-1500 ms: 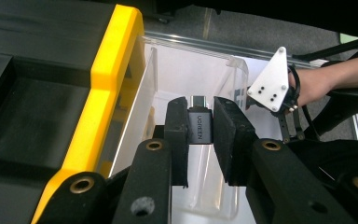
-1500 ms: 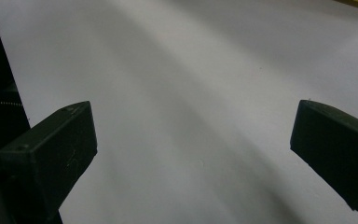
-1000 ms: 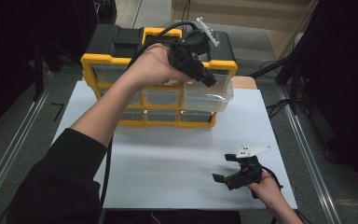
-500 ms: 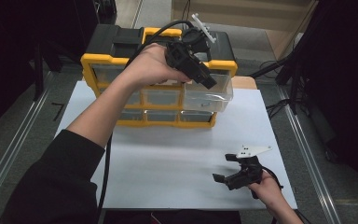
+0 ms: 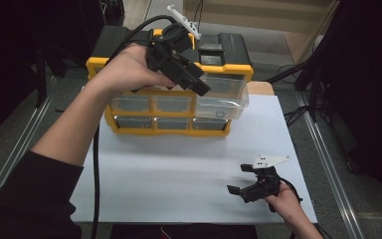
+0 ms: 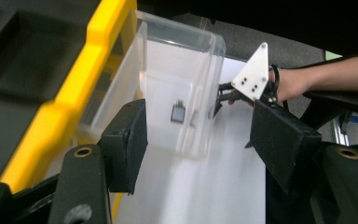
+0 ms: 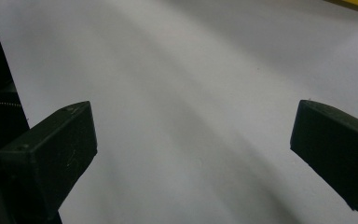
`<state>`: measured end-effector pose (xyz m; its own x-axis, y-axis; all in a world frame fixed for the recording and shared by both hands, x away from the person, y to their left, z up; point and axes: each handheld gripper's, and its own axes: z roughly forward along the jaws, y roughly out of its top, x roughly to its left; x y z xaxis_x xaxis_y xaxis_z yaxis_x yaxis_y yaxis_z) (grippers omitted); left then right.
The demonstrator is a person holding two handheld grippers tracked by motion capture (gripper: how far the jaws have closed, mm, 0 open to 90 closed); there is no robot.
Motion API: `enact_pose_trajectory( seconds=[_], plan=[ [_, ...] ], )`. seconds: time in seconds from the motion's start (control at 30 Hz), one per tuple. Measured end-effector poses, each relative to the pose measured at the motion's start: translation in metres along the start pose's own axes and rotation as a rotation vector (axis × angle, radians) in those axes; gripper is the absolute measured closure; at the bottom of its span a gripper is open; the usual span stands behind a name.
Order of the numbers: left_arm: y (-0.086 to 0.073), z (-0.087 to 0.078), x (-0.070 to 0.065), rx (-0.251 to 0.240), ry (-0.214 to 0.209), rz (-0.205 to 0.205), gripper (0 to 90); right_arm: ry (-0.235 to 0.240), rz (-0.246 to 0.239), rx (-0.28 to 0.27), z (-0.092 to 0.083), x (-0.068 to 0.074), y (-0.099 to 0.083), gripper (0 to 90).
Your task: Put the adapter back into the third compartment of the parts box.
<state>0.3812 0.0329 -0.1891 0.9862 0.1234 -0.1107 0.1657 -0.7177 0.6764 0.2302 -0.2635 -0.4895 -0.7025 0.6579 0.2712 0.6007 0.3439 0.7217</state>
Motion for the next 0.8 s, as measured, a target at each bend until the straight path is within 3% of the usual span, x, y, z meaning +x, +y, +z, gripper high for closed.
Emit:
enact_pose_trajectory(
  seconds=[0.27,0.4,0.5,0.57,0.67,0.8],
  plan=[
    [-0.027,-0.01,-0.002,-0.026,0.012,-0.035,34.6,-0.002,0.003,-0.001,0.0,0.0,0.0,0.0],
    [-0.039,-0.011,-0.006,-0.04,0.031,-0.028,31.8,-0.002,0.003,-0.005,0.0,0.0,0.0,0.0],
    [-0.055,-0.013,-0.009,-0.086,0.062,0.003,31.7,-0.004,-0.002,-0.005,0.0,0.0,0.0,0.0],
    [-0.061,-0.014,-0.008,-0.096,0.06,-0.007,31.7,-0.002,-0.007,-0.011,0.0,0.001,0.001,0.0],
    [-0.068,-0.013,-0.007,-0.1,0.054,-0.022,29.1,0.001,-0.013,-0.016,0.0,0.002,0.002,0.0],
    [-0.082,-0.007,-0.005,-0.073,0.081,-0.034,29.2,0.001,-0.006,-0.014,-0.001,0.002,0.001,0.0]
  ],
)
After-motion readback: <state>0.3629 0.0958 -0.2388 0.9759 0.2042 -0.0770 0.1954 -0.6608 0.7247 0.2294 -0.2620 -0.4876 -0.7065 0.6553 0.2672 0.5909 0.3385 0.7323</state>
